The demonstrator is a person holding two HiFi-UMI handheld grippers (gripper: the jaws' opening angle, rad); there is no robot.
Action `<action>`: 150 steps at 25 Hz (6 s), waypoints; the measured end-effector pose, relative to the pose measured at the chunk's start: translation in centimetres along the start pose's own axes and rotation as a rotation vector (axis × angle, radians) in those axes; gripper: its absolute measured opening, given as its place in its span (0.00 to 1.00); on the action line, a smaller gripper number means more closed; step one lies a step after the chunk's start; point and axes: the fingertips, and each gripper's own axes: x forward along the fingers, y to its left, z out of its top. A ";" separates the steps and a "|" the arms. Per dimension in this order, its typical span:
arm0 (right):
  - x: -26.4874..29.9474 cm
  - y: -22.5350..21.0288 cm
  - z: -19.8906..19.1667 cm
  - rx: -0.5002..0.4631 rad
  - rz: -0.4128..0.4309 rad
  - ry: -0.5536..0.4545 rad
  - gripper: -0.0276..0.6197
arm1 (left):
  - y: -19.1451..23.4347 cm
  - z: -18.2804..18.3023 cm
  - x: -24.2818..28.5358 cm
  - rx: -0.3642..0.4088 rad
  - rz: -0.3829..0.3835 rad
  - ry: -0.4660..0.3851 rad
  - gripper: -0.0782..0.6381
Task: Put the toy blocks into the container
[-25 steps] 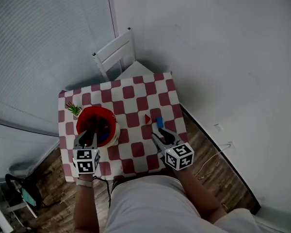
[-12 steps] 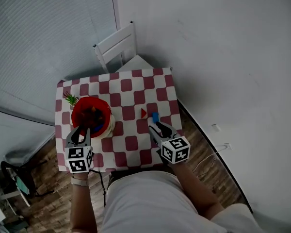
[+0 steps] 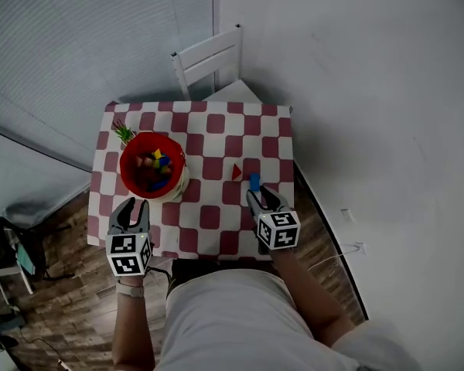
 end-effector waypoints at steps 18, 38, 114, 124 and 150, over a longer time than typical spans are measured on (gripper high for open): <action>5.6 -4.2 -5.5 -0.129 -0.076 0.158 0.29 | -4.3 -8.5 -3.5 -0.175 0.044 0.124 0.25; 8.0 -6.7 -8.2 -0.165 -0.174 0.217 0.28 | -9.2 -12.8 -5.3 -0.242 -0.018 0.194 0.25; 8.7 20.3 8.2 -0.449 0.376 0.054 0.28 | -4.1 -10.1 -5.6 -0.307 -0.059 0.023 0.25; 6.6 12.7 9.3 -0.370 0.227 0.010 0.28 | -6.3 -8.0 -3.6 -0.221 -0.137 0.031 0.25; 8.7 0.4 -2.5 -0.246 0.014 0.225 0.32 | -8.8 -9.9 -1.9 -0.150 -0.222 0.186 0.25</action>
